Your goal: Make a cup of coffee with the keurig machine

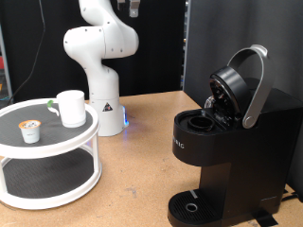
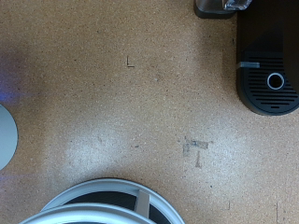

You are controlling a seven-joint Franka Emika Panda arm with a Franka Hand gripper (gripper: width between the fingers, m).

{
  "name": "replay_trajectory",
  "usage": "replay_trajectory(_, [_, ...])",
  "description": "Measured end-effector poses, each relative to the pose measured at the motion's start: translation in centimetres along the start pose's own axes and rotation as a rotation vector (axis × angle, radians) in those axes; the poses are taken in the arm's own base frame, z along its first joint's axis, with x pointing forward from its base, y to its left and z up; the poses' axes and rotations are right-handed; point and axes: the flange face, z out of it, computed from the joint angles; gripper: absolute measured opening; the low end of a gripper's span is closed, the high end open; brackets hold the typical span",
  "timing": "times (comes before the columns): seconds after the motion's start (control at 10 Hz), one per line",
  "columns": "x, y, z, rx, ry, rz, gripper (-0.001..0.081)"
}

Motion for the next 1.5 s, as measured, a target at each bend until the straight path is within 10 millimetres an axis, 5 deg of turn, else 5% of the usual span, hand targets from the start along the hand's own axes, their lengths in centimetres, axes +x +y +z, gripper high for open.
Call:
replay_trajectory(0.2, [-0.5,0.6,-0.1,0.006,0.016,-0.020,0.0805])
replay_trajectory(0.6, [-5.0,4.9,-0.8,0.020,0.058,-0.006,0.0805])
replay_trajectory(1.1, [-5.6,5.9,0.2,0.015,0.028,0.012,0.0805])
replay_trajectory(1.5, [-9.6,9.7,1.0,0.017,-0.023,-0.005,0.0805])
